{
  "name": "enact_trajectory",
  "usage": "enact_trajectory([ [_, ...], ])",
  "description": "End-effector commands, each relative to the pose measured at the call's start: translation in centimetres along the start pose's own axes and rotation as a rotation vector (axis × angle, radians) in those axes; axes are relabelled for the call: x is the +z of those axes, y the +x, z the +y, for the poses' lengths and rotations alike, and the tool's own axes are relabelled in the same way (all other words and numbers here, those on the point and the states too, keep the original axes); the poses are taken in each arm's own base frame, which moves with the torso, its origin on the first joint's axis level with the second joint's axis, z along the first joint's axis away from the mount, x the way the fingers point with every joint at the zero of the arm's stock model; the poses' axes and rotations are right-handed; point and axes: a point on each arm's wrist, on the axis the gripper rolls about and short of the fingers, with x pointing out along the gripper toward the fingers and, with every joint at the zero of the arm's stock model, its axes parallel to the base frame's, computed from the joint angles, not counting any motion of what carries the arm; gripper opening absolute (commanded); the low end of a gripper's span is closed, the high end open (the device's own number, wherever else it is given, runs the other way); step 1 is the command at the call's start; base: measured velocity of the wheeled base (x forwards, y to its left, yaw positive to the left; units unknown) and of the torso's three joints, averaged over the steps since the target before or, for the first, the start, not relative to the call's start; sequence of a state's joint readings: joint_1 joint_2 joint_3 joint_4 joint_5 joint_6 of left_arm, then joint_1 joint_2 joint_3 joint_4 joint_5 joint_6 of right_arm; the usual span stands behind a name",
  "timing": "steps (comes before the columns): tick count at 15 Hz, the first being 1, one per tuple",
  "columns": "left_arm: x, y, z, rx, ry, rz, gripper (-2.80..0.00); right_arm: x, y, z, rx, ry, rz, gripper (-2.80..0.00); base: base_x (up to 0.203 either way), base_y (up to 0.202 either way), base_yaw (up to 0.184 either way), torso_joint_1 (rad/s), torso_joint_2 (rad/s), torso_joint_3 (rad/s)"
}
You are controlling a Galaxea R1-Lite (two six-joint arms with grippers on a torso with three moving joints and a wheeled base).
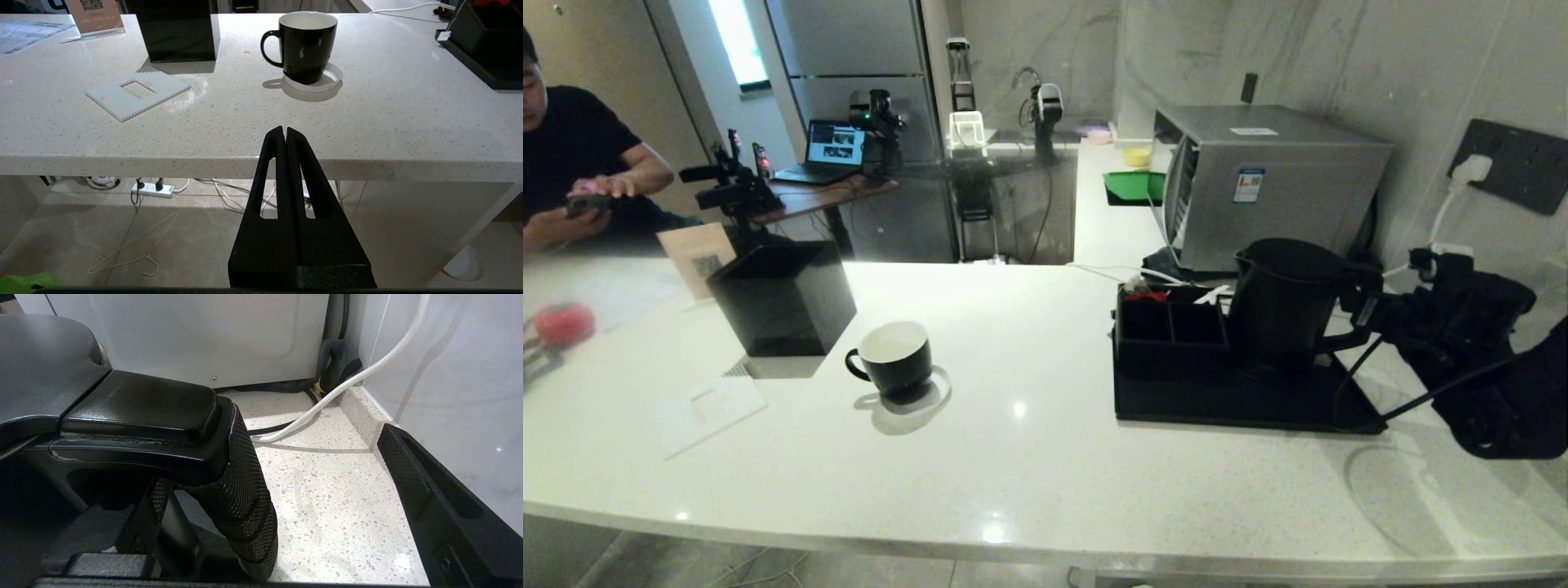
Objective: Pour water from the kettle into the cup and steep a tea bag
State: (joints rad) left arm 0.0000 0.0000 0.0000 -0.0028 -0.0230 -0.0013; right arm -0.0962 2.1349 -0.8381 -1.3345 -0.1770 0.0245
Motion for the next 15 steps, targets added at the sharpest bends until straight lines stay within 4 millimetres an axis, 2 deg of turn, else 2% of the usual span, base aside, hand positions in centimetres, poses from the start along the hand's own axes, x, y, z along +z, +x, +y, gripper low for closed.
enact_trajectory([
  [1,0.00,0.00,0.00,0.000,0.000,0.000,-2.80,0.13,-0.03,0.04,0.000,0.002,-0.010,0.00,0.000,0.000,0.000,0.000,0.00,0.000],
  [3,0.00,0.00,0.00,0.000,0.000,0.000,-2.80,0.16,0.00,0.01,0.000,0.002,-0.011,0.00,0.000,0.000,0.000,0.000,0.00,0.000],
  [4,0.00,0.00,0.00,0.000,0.000,0.000,-2.80,0.18,0.01,-0.01,-0.001,0.002,-0.013,-2.80,0.000,0.000,0.000,0.000,0.00,0.000],
  [15,0.00,0.00,0.00,0.000,0.000,0.000,-2.80,0.19,-0.17,0.19,0.005,0.005,-0.025,-2.80,0.000,0.000,0.000,0.000,0.00,0.000],
])
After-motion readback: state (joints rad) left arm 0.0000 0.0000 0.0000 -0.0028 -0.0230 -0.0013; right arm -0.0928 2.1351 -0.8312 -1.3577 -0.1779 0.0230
